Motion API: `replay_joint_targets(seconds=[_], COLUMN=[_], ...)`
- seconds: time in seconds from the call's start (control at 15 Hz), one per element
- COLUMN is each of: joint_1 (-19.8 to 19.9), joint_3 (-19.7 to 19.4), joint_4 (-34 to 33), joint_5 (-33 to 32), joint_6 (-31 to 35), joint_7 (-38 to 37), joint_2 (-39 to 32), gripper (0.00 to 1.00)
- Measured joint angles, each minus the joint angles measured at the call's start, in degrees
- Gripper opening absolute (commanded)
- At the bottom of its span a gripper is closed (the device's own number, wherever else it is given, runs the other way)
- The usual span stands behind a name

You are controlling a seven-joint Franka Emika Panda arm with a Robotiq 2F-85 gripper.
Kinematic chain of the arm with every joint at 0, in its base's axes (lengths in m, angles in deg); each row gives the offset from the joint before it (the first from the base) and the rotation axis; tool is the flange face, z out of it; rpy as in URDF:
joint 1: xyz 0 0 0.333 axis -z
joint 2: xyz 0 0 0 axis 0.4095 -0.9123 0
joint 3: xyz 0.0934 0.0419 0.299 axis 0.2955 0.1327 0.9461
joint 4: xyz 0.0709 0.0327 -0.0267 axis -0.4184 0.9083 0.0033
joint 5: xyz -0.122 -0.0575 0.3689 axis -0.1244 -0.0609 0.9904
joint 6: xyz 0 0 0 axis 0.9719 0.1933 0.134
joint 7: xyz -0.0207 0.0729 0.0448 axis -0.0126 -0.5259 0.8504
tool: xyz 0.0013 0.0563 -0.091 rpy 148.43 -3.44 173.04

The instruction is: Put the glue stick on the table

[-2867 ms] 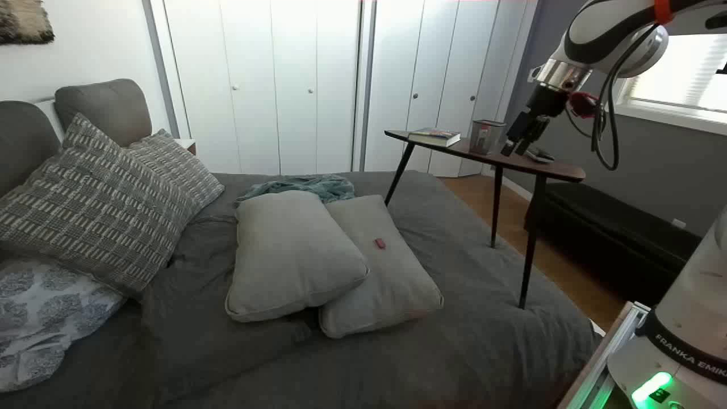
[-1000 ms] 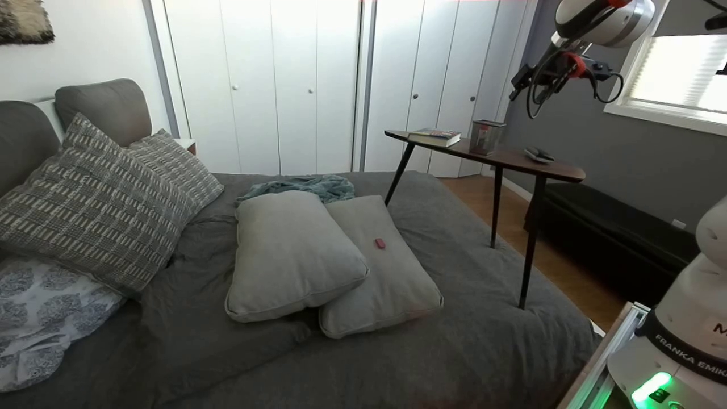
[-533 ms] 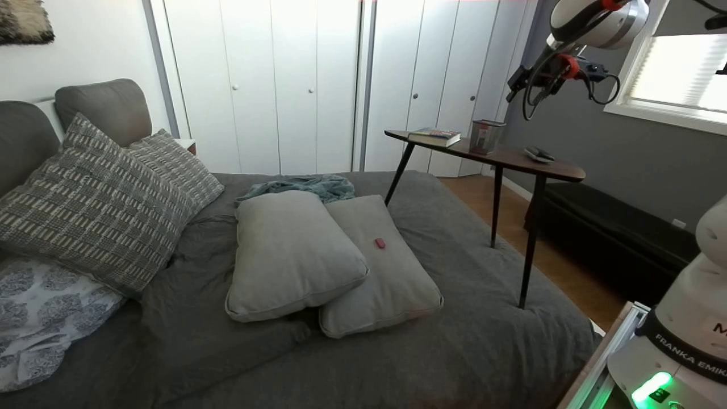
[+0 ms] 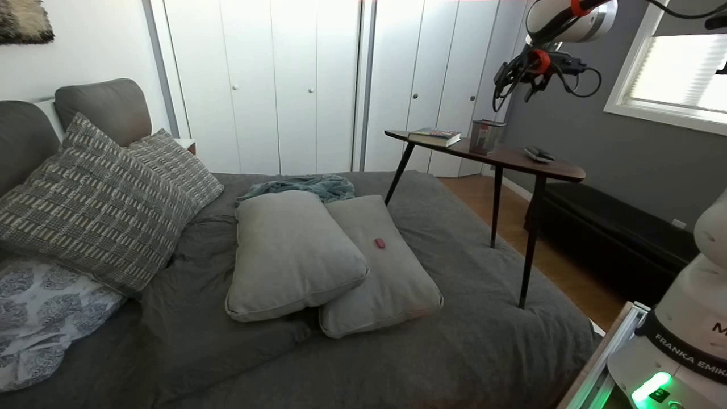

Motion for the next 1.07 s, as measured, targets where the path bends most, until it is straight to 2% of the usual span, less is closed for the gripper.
replay_joint_targets(seconds=[0.27,0.47,0.87,0.93,1.07], joint_1=[1.07,2.44,2.73,3.01,3.90], joint_3=[-0.89,-1.15,-1.20,-1.20,-1.20], joint_4=[-9.42,-15.66,-18.03,-18.99,-21.76], joint_5=[10.74,11.34,11.18,11.18,11.21], joint_6=[-8.27,-11.09,-11.70,-12.23,-13.37], joint_7=[9.37,10.05,10.00,10.00,9.89], joint_2=[-6.62,-11.63,-14.42,-15.41,-18.04], gripper=[1.00,1.00,0.99,0.88,0.84])
